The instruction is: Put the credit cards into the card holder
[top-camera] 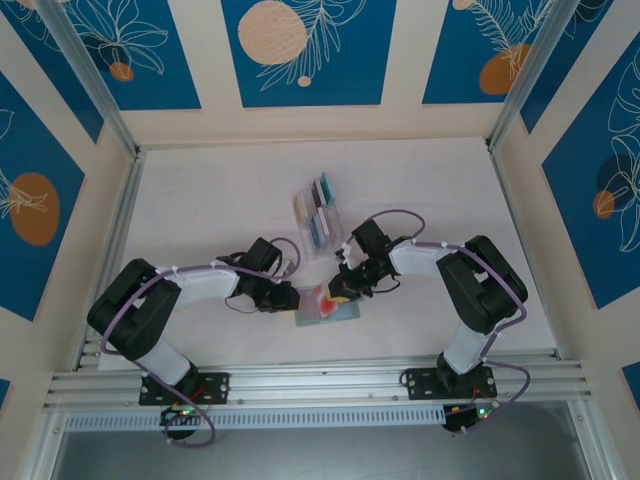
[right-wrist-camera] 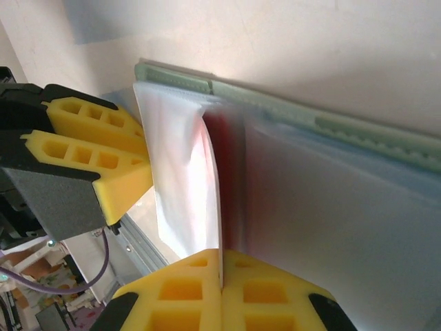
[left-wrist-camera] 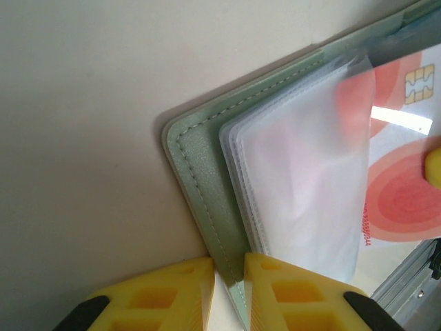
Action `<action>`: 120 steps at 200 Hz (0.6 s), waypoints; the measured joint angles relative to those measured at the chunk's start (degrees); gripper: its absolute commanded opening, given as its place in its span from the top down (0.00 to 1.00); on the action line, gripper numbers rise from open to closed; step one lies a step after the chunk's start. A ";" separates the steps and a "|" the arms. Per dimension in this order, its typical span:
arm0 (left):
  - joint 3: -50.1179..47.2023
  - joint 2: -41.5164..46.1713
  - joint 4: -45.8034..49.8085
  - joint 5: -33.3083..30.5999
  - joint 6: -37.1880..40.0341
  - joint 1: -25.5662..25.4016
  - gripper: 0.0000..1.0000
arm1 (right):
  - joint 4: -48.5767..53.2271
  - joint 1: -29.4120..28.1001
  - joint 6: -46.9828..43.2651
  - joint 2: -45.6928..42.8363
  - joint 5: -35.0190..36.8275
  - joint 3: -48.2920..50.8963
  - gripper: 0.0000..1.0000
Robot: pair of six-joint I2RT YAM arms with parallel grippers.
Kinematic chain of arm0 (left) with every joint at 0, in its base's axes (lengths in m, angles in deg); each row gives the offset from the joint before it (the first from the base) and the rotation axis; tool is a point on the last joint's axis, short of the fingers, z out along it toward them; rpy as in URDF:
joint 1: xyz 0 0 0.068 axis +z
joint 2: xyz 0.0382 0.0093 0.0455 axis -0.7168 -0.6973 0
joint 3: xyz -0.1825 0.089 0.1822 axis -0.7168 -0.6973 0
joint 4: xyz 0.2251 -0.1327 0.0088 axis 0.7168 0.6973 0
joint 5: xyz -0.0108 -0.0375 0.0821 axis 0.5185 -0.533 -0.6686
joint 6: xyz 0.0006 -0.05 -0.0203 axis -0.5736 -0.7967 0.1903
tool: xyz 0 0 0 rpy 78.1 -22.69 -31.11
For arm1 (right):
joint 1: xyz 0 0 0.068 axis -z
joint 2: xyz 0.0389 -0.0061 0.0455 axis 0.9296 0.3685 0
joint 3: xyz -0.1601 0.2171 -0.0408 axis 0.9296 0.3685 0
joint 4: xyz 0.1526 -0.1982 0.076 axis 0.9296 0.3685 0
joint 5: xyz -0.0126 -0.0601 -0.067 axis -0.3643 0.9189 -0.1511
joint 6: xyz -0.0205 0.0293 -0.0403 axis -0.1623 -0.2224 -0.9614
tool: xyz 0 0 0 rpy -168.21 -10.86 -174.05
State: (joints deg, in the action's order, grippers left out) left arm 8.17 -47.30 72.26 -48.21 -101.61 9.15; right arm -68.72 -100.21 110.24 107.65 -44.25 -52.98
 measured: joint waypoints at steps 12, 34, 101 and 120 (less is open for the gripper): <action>0.00 0.00 -0.02 0.00 0.00 0.00 0.79 | 0.00 0.00 -0.55 0.94 -0.11 -0.66 1.00; 0.00 0.00 0.00 0.00 0.11 0.02 0.79 | -0.04 0.02 -1.27 2.01 -0.55 -1.05 1.00; 0.00 0.00 0.02 -0.02 0.17 0.04 0.79 | -0.87 0.11 -1.84 2.43 -2.29 -1.14 1.00; -0.02 0.00 0.04 -0.02 0.15 0.11 0.80 | -1.66 0.11 -1.81 2.36 -3.02 -0.76 1.00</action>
State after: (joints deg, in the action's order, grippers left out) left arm 8.15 -47.30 72.31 -48.23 -101.45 9.26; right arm -70.38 -100.10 108.42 110.01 -47.26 -53.74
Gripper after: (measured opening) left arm 0.202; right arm 0.050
